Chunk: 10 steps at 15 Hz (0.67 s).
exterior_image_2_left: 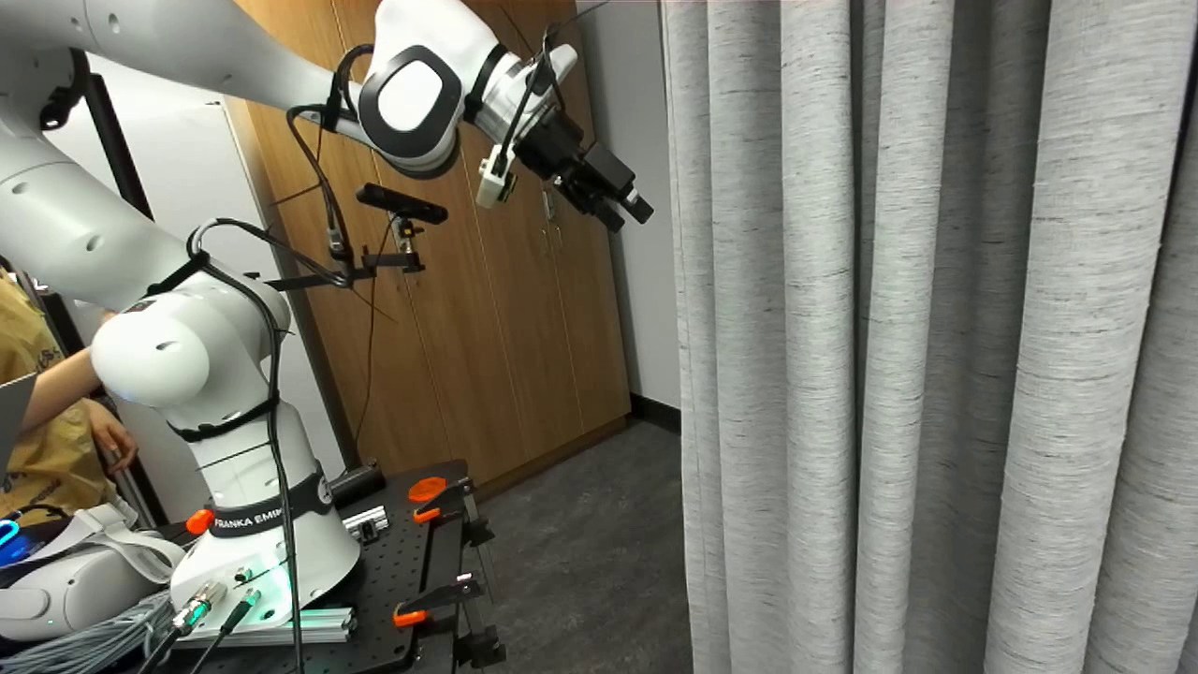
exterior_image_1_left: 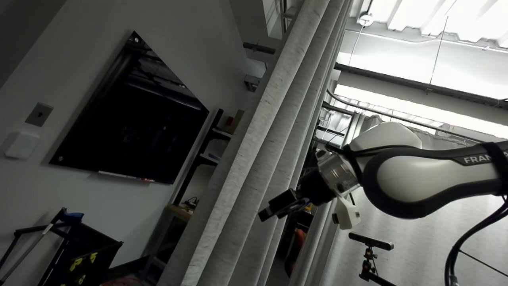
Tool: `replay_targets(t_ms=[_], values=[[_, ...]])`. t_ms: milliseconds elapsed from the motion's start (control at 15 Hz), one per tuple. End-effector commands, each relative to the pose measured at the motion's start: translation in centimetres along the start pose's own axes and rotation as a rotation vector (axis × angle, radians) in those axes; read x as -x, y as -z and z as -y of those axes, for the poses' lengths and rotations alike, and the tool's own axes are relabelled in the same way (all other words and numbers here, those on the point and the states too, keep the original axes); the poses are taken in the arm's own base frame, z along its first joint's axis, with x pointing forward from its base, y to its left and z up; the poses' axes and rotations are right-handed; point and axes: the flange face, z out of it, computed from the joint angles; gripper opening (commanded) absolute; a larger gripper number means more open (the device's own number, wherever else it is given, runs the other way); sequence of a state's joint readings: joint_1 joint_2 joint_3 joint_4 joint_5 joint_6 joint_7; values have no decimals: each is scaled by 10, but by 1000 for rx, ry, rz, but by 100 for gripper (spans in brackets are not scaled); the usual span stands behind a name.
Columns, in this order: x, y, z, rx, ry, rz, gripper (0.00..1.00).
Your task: Slide the curtain to the left
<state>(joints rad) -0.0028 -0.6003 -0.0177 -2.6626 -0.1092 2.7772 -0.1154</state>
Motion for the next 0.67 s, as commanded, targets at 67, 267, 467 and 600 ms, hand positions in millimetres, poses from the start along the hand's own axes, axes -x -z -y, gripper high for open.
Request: replay_targets(t_ms=[67,267,467,600], values=[[-35,36,-4,37,19,-63,100],[-66,62,-5,54,49,-113,100],[-104,78,3,51,99,-137,100],[-125,84,8,44,110,-177,100]])
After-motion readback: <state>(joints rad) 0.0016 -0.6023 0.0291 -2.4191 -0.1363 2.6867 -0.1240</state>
